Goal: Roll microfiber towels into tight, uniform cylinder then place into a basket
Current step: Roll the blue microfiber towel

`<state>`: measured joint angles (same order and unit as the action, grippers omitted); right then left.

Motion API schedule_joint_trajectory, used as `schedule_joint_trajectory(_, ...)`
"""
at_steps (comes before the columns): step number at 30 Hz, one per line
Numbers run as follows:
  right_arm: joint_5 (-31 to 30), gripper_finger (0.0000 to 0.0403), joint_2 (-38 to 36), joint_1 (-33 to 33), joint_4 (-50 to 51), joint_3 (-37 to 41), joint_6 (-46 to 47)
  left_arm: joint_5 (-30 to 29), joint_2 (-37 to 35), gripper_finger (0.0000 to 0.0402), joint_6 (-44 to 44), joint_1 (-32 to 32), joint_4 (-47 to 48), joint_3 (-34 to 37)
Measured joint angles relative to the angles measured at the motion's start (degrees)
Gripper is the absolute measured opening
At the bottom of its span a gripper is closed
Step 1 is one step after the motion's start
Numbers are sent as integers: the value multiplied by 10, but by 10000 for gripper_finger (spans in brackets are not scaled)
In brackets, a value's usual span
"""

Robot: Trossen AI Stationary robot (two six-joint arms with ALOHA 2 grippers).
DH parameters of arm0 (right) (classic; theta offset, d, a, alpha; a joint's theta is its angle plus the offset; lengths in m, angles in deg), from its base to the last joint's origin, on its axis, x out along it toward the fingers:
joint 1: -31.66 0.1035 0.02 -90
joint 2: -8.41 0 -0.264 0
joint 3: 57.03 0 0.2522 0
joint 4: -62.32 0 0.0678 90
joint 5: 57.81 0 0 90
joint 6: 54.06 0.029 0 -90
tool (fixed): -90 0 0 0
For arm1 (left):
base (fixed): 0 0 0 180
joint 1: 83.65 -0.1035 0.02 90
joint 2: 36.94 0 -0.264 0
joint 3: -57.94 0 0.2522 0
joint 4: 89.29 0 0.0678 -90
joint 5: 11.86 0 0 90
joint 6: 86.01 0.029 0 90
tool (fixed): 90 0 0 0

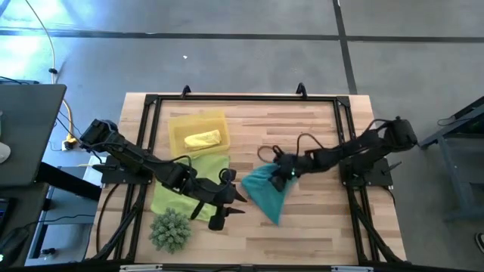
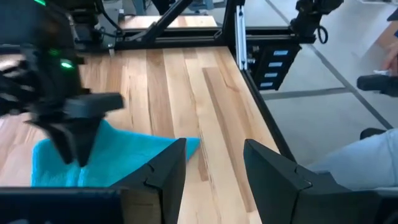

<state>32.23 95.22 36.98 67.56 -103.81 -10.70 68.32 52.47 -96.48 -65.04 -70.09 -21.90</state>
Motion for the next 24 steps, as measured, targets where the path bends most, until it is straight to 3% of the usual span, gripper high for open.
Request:
schedule_joint_trajectory(3, 63, 154, -11, -24, -35, -1, -5, -1, 0, 149, 4, -5, 4, 0)
schedule_joint_trajectory(6, 114, 154, -39, -26, -8, -2, -47, -15, 0, 149, 20, -13, 10, 0)
schedule_joint_trajectory(12, 154, 154, -116, 7, 167, -2, -281, -33, 0, 149, 36, -43, 31, 0)
schedule_joint_trajectory(17, 92, 154, -136, 58, 254, -2, -473, -35, 1, 149, 36, -69, 38, 0)
schedule_joint_trajectory(24, -91, 154, -96, 99, 276, -3, -524, -35, 2, 149, 32, -94, 39, 0)
